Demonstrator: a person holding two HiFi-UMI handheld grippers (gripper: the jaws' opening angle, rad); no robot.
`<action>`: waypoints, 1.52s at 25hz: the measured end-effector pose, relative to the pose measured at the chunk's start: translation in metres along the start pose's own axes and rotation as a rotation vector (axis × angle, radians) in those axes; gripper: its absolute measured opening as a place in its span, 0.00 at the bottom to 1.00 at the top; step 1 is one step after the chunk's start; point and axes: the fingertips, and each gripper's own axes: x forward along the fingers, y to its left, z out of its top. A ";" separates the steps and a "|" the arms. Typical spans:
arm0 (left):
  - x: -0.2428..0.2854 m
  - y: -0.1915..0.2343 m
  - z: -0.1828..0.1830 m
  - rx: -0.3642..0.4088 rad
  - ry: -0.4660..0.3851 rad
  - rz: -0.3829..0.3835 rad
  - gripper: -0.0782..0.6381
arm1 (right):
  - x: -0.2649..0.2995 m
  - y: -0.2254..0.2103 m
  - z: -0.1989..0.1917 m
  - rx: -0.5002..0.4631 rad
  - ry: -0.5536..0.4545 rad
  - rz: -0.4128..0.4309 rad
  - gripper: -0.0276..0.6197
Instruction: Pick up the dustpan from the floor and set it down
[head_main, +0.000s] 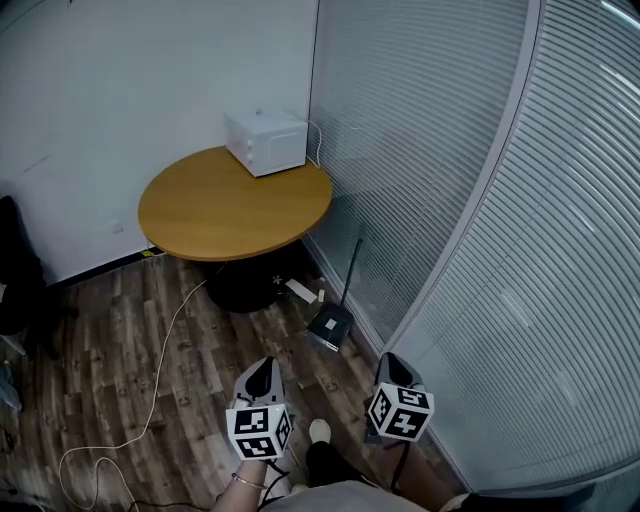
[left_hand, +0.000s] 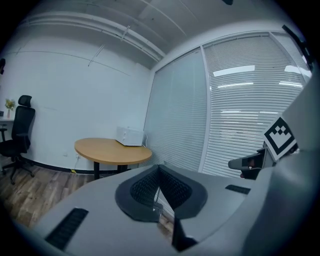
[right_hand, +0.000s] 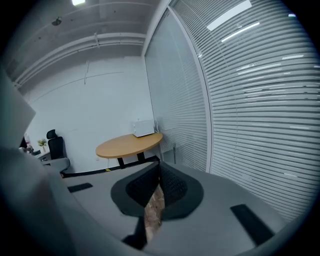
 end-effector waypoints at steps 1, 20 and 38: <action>0.007 0.003 0.000 0.003 0.005 0.002 0.13 | 0.008 0.001 0.001 0.004 0.003 0.001 0.09; 0.191 0.013 0.032 0.036 0.009 -0.012 0.13 | 0.180 -0.038 0.058 0.040 0.007 0.000 0.09; 0.298 0.012 0.041 0.053 0.061 -0.077 0.13 | 0.266 -0.054 0.076 0.040 0.070 -0.026 0.09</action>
